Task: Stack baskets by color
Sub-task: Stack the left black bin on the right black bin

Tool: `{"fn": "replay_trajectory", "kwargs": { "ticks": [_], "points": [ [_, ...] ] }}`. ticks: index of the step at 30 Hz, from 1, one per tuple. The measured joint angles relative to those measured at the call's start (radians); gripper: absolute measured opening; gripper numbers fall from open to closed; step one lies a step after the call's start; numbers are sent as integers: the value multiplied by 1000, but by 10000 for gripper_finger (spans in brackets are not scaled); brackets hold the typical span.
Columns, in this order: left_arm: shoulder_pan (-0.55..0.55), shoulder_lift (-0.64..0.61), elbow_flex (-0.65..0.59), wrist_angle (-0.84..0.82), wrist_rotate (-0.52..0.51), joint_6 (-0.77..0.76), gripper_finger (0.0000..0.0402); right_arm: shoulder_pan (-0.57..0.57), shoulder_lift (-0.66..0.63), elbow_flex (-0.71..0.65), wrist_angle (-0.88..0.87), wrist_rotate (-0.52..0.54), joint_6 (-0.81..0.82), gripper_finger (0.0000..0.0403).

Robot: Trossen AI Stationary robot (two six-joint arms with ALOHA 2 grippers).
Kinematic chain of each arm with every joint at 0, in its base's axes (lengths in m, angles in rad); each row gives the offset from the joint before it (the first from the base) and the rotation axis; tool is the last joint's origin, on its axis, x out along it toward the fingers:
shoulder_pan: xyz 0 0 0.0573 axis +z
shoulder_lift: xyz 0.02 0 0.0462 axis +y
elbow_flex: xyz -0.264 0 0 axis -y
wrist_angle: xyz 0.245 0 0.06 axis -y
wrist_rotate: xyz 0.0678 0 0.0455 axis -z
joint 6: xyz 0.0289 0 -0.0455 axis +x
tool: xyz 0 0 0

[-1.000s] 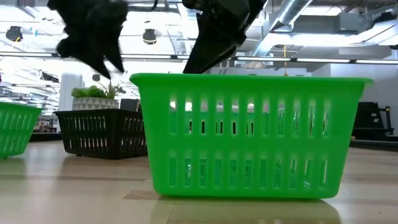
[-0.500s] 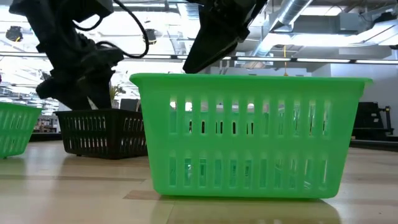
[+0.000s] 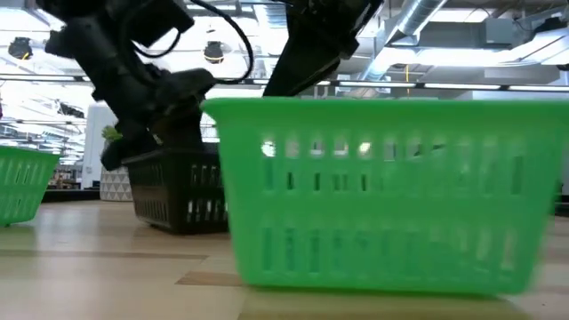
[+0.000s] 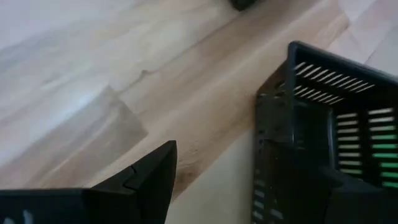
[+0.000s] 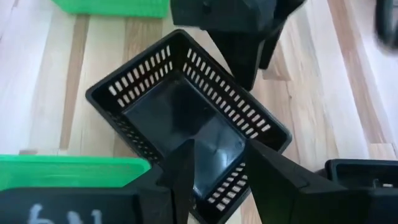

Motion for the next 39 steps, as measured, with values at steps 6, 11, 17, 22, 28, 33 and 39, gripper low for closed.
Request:
{"fn": "replay_trajectory", "kwargs": {
  "ticks": [6, 11, 17, 22, 28, 33, 39],
  "points": [
    [41, 81, 0, 216, 68, 89, 224, 9, 3, -9, -79, 1, -74, 160],
    [71, 59, 2, 227, 113, 140, 224, -16, 43, -14, -194, 20, -60, 154],
    [108, -24, 1, 168, 148, 210, 224, -17, 70, -12, -211, 4, -208, 153],
    [111, -99, 1, 110, 151, 231, 224, -14, 47, -9, -194, 7, -210, 150],
    [111, -173, 1, 33, 145, 235, 224, 27, 40, 51, -172, 2, -193, 146],
    [111, -209, 1, -27, 146, 228, 224, 93, 45, 53, 0, -2, -213, 148],
    [109, -235, 1, -86, 148, 210, 224, 130, 93, 52, 139, -11, -212, 143]
  ]
}}
